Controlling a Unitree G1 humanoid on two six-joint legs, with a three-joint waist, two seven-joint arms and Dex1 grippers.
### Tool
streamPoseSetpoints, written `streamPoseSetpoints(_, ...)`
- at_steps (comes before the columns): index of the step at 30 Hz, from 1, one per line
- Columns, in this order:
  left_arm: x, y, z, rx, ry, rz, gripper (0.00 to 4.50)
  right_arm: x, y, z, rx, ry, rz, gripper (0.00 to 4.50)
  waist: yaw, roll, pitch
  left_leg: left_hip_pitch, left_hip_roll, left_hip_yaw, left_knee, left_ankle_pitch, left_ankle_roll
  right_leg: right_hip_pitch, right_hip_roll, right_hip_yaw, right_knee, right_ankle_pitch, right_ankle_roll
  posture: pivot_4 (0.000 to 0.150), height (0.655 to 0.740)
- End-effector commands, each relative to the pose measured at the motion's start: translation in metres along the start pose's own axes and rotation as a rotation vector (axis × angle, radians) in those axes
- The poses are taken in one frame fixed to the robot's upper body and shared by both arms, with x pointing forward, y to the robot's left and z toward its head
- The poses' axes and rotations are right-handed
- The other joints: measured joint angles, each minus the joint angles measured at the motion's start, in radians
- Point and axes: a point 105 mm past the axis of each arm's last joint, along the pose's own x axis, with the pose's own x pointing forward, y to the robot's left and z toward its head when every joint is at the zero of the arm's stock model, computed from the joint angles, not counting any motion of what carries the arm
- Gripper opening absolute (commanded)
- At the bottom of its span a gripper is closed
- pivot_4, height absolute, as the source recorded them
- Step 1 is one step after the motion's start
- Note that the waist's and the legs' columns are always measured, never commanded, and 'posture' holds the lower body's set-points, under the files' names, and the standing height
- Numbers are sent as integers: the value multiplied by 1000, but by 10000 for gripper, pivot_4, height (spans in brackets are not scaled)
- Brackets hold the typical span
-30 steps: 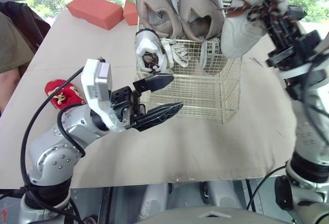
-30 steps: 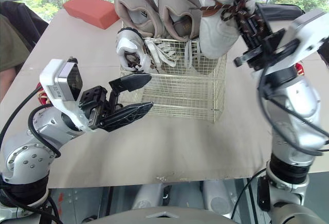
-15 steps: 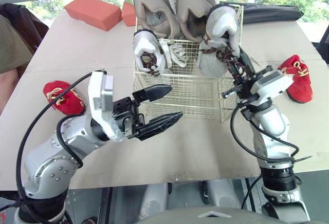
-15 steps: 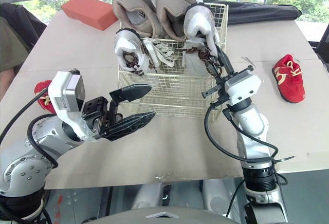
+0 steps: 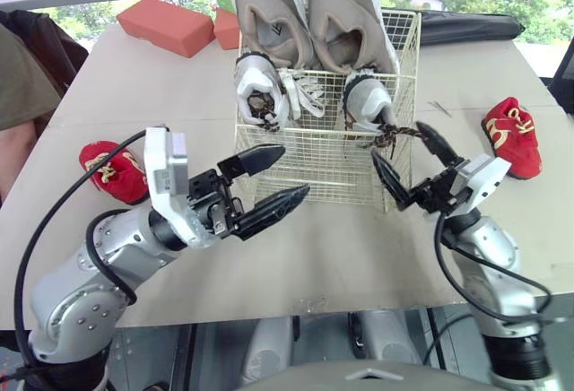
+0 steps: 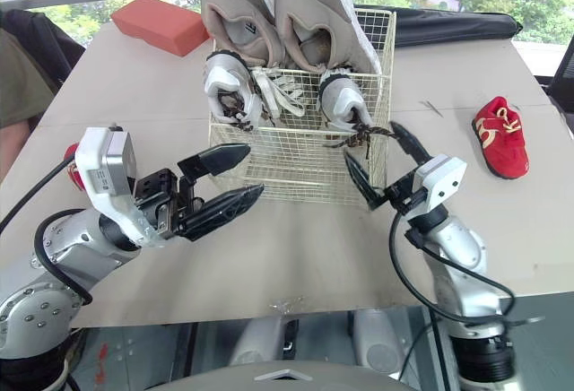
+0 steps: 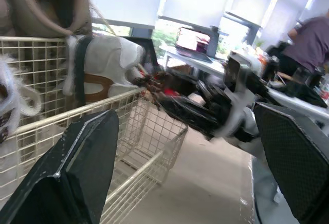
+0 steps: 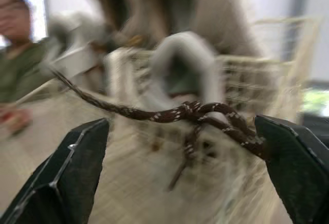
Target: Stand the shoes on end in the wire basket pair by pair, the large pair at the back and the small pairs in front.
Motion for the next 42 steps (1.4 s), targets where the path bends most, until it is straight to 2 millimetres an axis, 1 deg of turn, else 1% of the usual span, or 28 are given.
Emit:
streamPoseSetpoints(1, -13, 19, 21, 33, -146, 214, 45000, 8, 22, 47, -29, -34, 302, 44569, -3, -1, -1, 1, 0, 0, 0, 0, 0, 0, 0, 0, 0, 0, 0, 1500, 7400)
streamPoseSetpoints(4, -34, 40, 23, 46, -206, 446, 45000, 12, 27, 57, -64, 11, 474, 44569, 1, -3, -2, 1, 0, -2, -1, 0, 0, 1, 2, -3, 0, 0, 0, 1500, 7400)
streamPoseSetpoints(6, -46, 48, 24, 65, -220, 563, 45000, 16, 29, 63, -55, 7, 540, 44569, 5, -3, -1, -1, 0, -2, -1, 0, 0, 0, 2, -5, 0, 0, 0, 1500, 7400)
streamPoseSetpoints(9, -73, 64, 28, 148, -245, 842, 45000, 24, 35, 68, -48, -16, 618, 44569, 10, -4, -2, -2, 0, -4, -1, 0, 0, 0, 1, -5, -2, 0, 0, 1500, 7400)
streamPoseSetpoints(10, -82, 69, 27, 150, -249, 923, 45000, 27, 37, 70, -33, -31, 630, 44569, 11, -4, -2, -2, 0, -3, -1, 0, 0, 0, 0, -4, -3, 0, 0, 1500, 7400)
streamPoseSetpoints(13, -111, 85, 18, 199, -167, 1175, 45000, 33, 42, 73, 0, -55, 674, 44569, 22, -5, -2, -3, 0, -3, -1, 0, 0, 0, 0, -4, -3, 0, 0, 1500, 7400)
streamPoseSetpoints(14, -119, 88, 15, 208, -144, 1234, 45000, 35, 42, 74, 4, -56, 684, 44569, 23, -5, -2, -2, -1, -3, -1, 0, 0, 0, 0, -4, -3, 0, 0, 1500, 7400)
streamPoseSetpoints(16, -127, 90, 13, 231, -103, 1301, 45000, 36, 43, 73, 6, -54, 698, 44569, 27, -6, -2, -3, -1, -4, -1, 0, 0, 0, 0, -5, -3, 0, 0, 1500, 7400)
streamPoseSetpoints(18, -140, 91, 11, 240, -85, 1405, 45000, 34, 42, 72, 2, -44, 714, 44569, 31, -6, -2, -3, -1, -4, -1, 0, 0, 0, 0, -6, -3, 0, 0, 1500, 7400)
streamPoseSetpoints(21, -154, 94, 2, 215, -50, 1501, 45000, 30, 41, 71, 1, -23, 737, 44569, 29, -6, -2, -3, -1, -4, -1, 0, 0, 0, 0, -6, -3, 0, 0, 1500, 7400)
streamPoseSetpoints(24, -161, 101, -9, 171, -18, 1561, 45000, 28, 39, 69, -5, -10, 744, 44569, 29, -6, -3, -3, -1, -4, -1, 0, 0, 0, 0, -6, -3, 0, 0, 1500, 7400)
streamPoseSetpoints(26, -171, 115, -20, 137, 10, 1615, 45000, 29, 37, 68, -5, -3, 741, 44569, 30, -6, -3, -2, -1, -4, -1, 0, 0, 0, 0, -6, -3, 0, 0, 1500, 7400)
streamPoseSetpoints(29, -173, 133, -30, 98, 22, 1624, 45000, 29, 35, 67, -12, 15, 737, 44569, 29, -6, -3, -2, -2, -2, -1, 0, 0, 0, 0, -8, -2, 0, 0, 1500, 7400)
streamPoseSetpoints(32, -170, 147, -42, 56, 64, 1600, 45000, 27, 32, 66, -26, 44, 727, 44569, 28, -7, -3, -3, -2, -3, -1, 0, 0, 0, 0, -7, -2, 0, 0, 1500, 7400)
streamPoseSetpoints(35, -157, 159, -55, 24, 107, 1520, 45000, 23, 29, 64, -48, 81, 713, 44569, 31, -7, -3, -3, -2, -3, -1, 0, 0, 0, -1, -8, -3, 0, 0, 1500, 7400)
streamPoseSetpoints(39, -148, 170, -58, 17, 93, 1497, 45000, 20, 26, 64, -62, 97, 694, 44569, 29, -8, -3, -4, -2, -4, -1, 0, 0, -1, -1, -8, -3, 0, 0, 1500, 7400)
streamPoseSetpoints(42, -143, 175, -60, 13, 74, 1497, 45000, 19, 26, 64, -66, 101, 686, 44569, 29, -8, -3, -4, -2, -4, -1, 0, 0, -1, -1, -8, -3, 0, 0, 1500, 7400)
